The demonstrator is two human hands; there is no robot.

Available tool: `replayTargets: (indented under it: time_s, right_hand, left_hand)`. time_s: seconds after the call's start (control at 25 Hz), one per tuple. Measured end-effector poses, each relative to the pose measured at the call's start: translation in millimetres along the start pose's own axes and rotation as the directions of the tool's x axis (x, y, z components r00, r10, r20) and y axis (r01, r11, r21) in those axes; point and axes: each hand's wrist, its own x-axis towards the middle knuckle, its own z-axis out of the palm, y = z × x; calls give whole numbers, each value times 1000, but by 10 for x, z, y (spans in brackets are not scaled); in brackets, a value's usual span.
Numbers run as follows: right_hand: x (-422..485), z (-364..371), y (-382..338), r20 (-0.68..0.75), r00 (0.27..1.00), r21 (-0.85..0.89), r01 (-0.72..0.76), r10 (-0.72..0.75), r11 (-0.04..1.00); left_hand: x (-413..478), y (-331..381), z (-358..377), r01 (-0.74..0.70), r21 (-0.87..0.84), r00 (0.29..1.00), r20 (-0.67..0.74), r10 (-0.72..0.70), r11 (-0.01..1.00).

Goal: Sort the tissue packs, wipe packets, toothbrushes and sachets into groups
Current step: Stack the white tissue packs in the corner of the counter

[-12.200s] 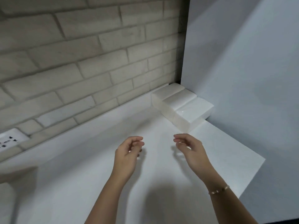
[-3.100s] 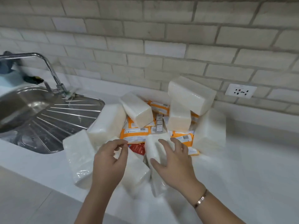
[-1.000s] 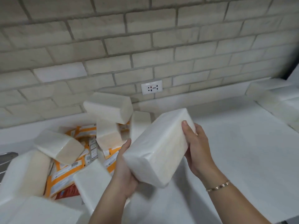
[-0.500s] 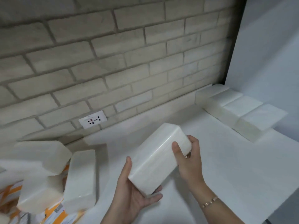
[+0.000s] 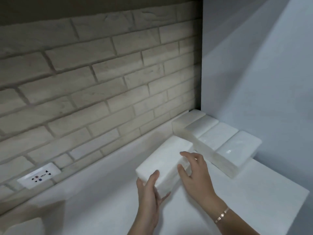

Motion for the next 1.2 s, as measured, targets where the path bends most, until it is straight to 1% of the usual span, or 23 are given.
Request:
replayTargets:
  time_s: [0.08, 0.12, 0.16, 0.24, 0.32, 0.4, 0.44, 0.56, 0.64, 0.68, 0.72, 0.76, 0.8, 0.84, 0.88, 0.92, 0.96, 1.0, 1.04, 1.08, 1.12, 1.16, 1.2]
  right_hand:
    - [234, -142, 113, -13, 1000, 7, -14, 14, 1000]
    - [347, -206, 154, -39, 999, 2, -9, 9, 1000]
    - [471, -273, 192, -64, 998, -9, -1, 0, 1000]
    - [763, -411, 272, -77, 997, -34, 22, -24, 999]
    - [1084, -524, 310, -59, 994, -70, 86, -90, 994]
    - [1408, -607, 320, -30, 982, -160, 181, -188, 970]
    - [1558, -625, 316, -7, 972, -208, 229, -236, 951]
    - [1977, -617, 372, 99, 950, -301, 311, -295, 902]
    - [2202, -588, 462, 213, 933, -373, 351, -289, 859]
    - [2306, -570, 519, 272, 921, -395, 371, -278, 841]
    - [2392, -550, 568, 319, 907, -402, 391, -274, 828]
    - [2471, -531, 618, 346, 897, -394, 405, -275, 825]
    - [2564, -517, 679, 356, 895, -375, 401, -269, 836]
    - [2656, -499, 738, 347, 903, -354, 375, -252, 857]
    - [2746, -477, 804, 331, 916, -337, 341, -229, 878]
    - [2815, -453, 871, 317, 926, -333, 312, -206, 890]
    - [2859, -422, 926, 313, 932, -348, 292, -183, 891]
    - [2886, -379, 980, 314, 935, -375, 282, -166, 883]
    - [2903, -335, 1026, 315, 936, -404, 282, -157, 870]
    - [2918, -297, 1059, 315, 936, -427, 287, -156, 857]
    - [2941, -263, 1076, 309, 938, -441, 287, -156, 850]
    - [2981, -228, 1096, 301, 942, -443, 276, -149, 853]
    - [3023, -207, 1102, 299, 944, -434, 263, -137, 862]
  left_hand:
    - [207, 14, 219, -178, 113, 984, 3, 179, 978]
    - [318, 46, 285, -307, 217, 951, 38, 306, 927]
    - [459, 81, 341, -440, 336, 896, 110, 429, 833]
    - [803, 196, 474, -668, 524, 734, 344, 586, 529]
    - [1190, 352, 591, -811, 573, 530, 639, 558, 114]
    - [1534, 472, 725, -830, 461, 305, 847, 436, -314]
    - [1684, 521, 782, -793, 406, 246, 896, 370, -455]
    - [2080, 626, 1010, -703, 340, 208, 938, 278, -624]
    - [2282, 645, 1146, -613, 240, 110, 969, 220, -752]
    - [2325, 657, 1238, -575, 238, 80, 969, 236, -783]
    - [2421, 650, 1316, -558, 262, 74, 961, 267, -787]
    - [2468, 656, 1395, -587, 348, 145, 933, 329, -731]
    - [2530, 657, 1480, -613, 404, 221, 913, 344, -679]
    - [2595, 661, 1542, -665, 448, 260, 889, 378, -598]
    - [2729, 605, 1577, -715, 441, 260, 888, 379, -542]
    - [2846, 539, 1584, -717, 374, 229, 924, 308, -588]
    - [2920, 467, 1569, -717, 360, 264, 933, 246, -597]
    - [2956, 393, 1527, -712, 404, 332, 915, 231, -575]
    - [2955, 292, 1486, -729, 495, 402, 868, 290, -472]
    - [2905, 184, 1453, -744, 586, 466, 799, 380, -319]
    - [2857, 75, 1426, -749, 650, 531, 707, 467, -132]
    - [2802, -5, 1473, -711, 693, 637, 569, 520, 114]
    - [2727, -43, 1572, -625, 678, 763, 426, 486, 387]
